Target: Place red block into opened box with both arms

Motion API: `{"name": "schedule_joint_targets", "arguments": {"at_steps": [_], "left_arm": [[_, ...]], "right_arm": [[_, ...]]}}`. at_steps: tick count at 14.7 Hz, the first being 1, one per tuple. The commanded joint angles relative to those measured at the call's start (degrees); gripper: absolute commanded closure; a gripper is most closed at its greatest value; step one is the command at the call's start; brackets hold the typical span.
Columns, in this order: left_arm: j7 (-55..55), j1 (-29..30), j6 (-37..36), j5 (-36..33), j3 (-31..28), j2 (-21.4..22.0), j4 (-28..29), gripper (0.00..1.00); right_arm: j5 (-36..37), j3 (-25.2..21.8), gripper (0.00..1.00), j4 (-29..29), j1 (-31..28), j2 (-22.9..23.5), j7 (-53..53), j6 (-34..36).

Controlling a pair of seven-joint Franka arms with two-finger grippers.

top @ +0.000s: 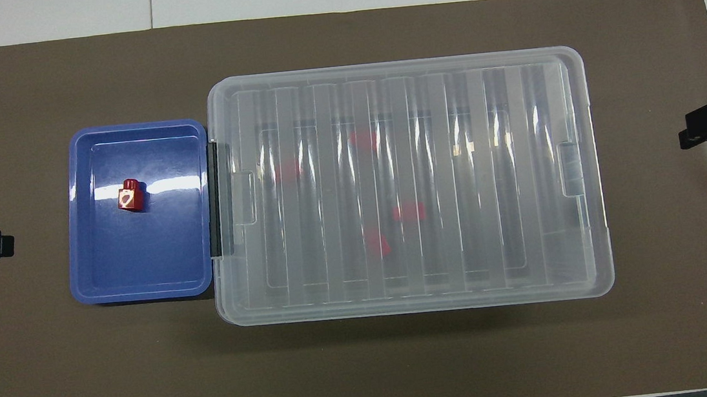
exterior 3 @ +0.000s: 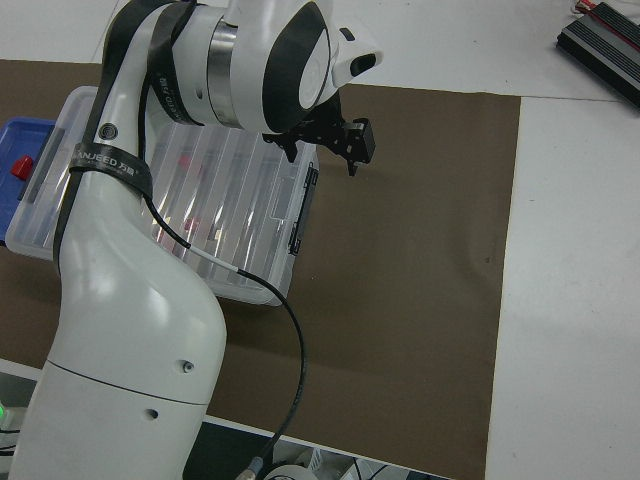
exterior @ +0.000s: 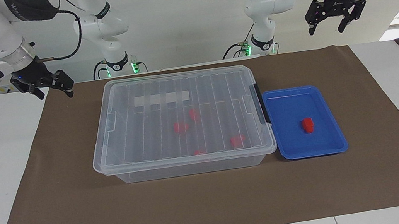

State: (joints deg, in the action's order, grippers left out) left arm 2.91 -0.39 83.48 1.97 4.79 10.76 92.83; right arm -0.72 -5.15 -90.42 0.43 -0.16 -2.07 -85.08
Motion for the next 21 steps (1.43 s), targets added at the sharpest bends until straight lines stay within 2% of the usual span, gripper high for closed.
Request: {"name": "schedule_joint_targets", "arguments": {"at_steps": [1,5,10,13,15,21], "left_arm": [[0.2,0.3,-0.2,0.6,0.0,1.6,1.5,0.0],[0.2,0.2,-0.1,0.6,0.0,1.6,1.5,0.0],[0.2,0.2,-0.1,0.6,0.0,1.7,1.5,0.0],[0.2,0.2,-0.1,0.6,0.0,1.6,1.5,0.0],[0.2,0.3,-0.1,0.6,0.0,1.6,1.5,0.0],[0.2,0.3,-0.1,0.6,0.0,1.6,1.5,0.0]], "right_arm": [[-0.7,0.3,0.0,-4.5,0.7,-2.0,1.2,-6.3],[-1.4,0.7,0.0,-11.8,1.8,-3.9,0.8,-12.4],[-3.8,1.0,0.0,-13.7,3.4,2.4,-2.0,-20.6],[-3.9,2.3,0.0,-15.4,4.3,3.6,-4.1,-24.0],[-3.8,2.6,0.0,-18.9,5.0,3.2,-4.2,-27.7],[-3.4,2.3,0.0,-19.8,3.8,2.6,-0.9,-25.2]]}}
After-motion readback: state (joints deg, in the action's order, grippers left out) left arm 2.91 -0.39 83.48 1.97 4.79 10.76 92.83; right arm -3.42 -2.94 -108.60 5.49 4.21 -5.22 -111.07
